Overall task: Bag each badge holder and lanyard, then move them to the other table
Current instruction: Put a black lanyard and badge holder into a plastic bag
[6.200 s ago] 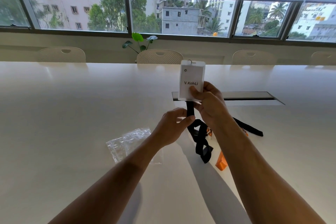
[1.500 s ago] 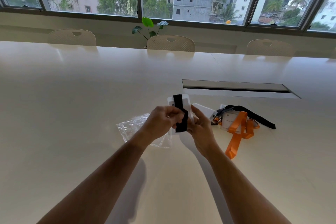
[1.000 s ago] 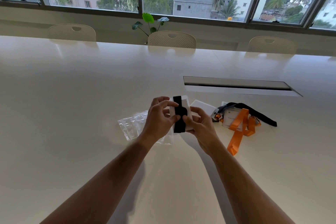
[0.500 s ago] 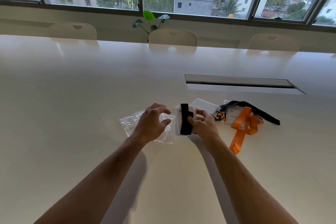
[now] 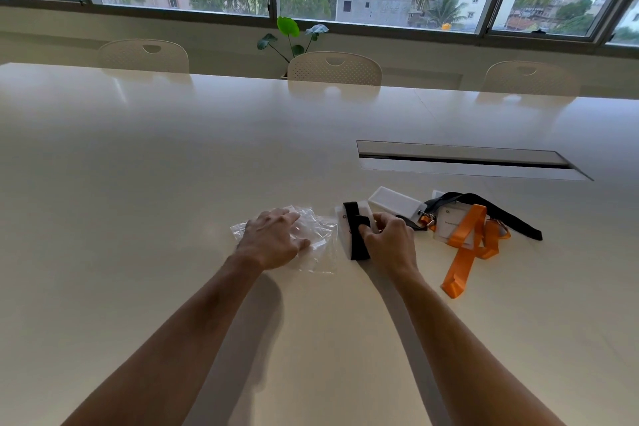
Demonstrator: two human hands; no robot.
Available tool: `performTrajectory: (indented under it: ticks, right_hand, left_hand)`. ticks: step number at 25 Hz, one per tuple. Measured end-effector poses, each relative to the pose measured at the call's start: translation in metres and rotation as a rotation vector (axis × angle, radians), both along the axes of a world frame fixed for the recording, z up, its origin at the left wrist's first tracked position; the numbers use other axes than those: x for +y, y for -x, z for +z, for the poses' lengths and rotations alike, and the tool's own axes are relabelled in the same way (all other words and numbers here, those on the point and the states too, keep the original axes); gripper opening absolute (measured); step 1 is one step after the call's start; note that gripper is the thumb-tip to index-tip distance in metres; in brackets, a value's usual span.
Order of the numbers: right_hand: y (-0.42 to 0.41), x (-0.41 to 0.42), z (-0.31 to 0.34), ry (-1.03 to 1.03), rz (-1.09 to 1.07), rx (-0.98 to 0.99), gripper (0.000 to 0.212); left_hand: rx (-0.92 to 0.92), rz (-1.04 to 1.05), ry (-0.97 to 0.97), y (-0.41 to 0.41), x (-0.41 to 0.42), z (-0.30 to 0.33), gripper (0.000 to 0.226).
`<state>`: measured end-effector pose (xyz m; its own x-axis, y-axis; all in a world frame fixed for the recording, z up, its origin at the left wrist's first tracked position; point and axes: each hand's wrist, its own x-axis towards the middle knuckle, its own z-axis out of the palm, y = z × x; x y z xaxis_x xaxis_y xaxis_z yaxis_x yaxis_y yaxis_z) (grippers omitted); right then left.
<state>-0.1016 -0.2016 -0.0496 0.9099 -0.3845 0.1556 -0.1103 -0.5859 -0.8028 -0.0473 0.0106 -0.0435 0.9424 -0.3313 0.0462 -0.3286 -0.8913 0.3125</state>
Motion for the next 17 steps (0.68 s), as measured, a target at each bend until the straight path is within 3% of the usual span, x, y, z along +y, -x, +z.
performTrajectory:
  ticks: [4, 8, 13, 17]
  right_hand:
    - [0.001, 0.0, -0.004, 0.158, -0.025, -0.029, 0.04]
    - [0.002, -0.003, -0.004, 0.126, 0.001, -0.028, 0.041]
    - [0.003, -0.003, -0.002, 0.131, 0.002, -0.048, 0.038]
    - [0.002, -0.007, 0.002, 0.069, -0.023, -0.08, 0.044]
  left_hand:
    - [0.001, 0.034, -0.047, -0.006, 0.004, 0.0, 0.071]
    - [0.023, 0.083, -0.079, -0.013, 0.005, -0.001, 0.078]
    - [-0.108, 0.246, 0.036, -0.022, -0.001, -0.008, 0.038]
    - [-0.135, 0.305, 0.153, -0.027, -0.003, -0.006, 0.023]
